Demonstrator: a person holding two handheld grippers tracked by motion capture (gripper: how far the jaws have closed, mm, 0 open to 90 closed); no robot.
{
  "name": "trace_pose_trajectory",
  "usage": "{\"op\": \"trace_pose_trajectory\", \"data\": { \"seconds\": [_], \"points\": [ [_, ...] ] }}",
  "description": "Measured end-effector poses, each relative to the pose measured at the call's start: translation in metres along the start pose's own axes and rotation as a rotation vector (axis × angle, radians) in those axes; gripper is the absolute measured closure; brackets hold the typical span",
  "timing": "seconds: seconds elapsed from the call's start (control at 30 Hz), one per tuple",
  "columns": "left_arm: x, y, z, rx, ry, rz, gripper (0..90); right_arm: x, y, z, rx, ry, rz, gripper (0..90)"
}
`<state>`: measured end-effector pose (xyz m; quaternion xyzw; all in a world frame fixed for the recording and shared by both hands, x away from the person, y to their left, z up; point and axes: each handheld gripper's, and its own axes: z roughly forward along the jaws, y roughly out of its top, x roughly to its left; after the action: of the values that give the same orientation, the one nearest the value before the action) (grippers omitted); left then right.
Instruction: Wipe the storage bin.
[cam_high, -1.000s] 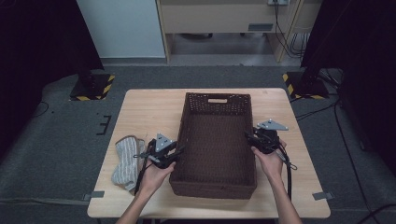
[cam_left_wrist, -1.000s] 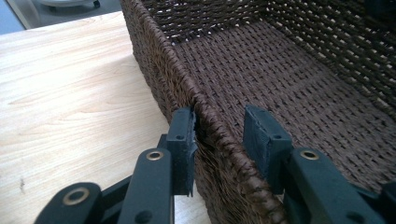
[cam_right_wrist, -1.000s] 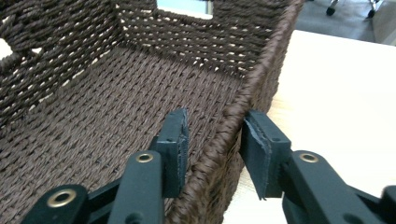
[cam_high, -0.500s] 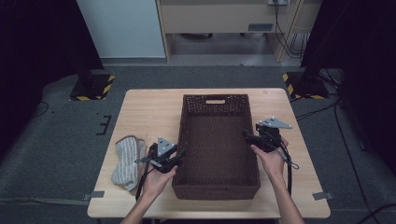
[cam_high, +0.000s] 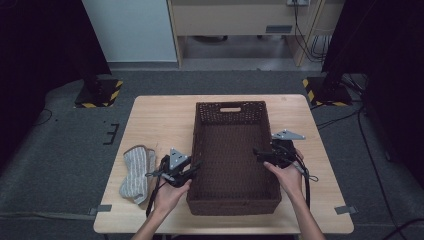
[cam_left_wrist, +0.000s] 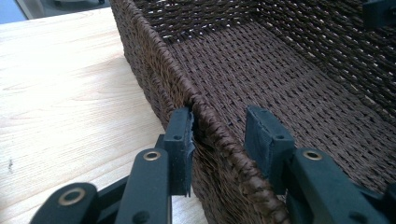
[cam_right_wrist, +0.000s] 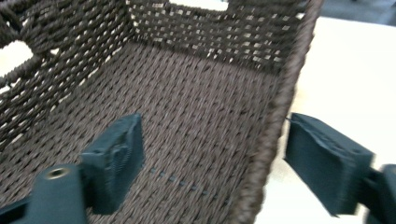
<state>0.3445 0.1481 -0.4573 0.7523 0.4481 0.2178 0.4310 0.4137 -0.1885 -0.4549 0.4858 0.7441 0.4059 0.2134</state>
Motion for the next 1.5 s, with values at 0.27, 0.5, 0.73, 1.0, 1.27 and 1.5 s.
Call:
{"op": "trace_pose_trajectory", "data": {
  "seconds": [0.27,0.5,0.73,1.0,1.27,1.5],
  "points": [
    [0.011,0.002,-0.004,-0.033,-0.081,-0.015,47.0,0.000,-0.009,0.004,-0.001,-0.004,0.033,17.5],
    [0.027,0.016,-0.027,-0.123,-0.057,-0.009,41.7,-0.005,-0.015,0.000,0.004,-0.022,0.046,15.7],
    [0.069,0.010,-0.042,-0.114,0.053,-0.045,39.3,-0.001,-0.015,-0.004,0.000,0.005,0.036,31.0],
    [0.119,-0.013,-0.053,-0.078,0.167,-0.103,36.4,0.003,-0.016,-0.005,0.012,-0.040,0.000,40.0],
    [0.145,-0.032,-0.059,-0.021,0.238,-0.144,31.4,0.006,-0.017,-0.007,0.013,-0.075,-0.010,44.4],
    [0.164,-0.051,-0.055,0.042,0.281,-0.170,28.4,0.004,-0.020,-0.013,0.021,-0.079,-0.003,46.2]
  ]
}}
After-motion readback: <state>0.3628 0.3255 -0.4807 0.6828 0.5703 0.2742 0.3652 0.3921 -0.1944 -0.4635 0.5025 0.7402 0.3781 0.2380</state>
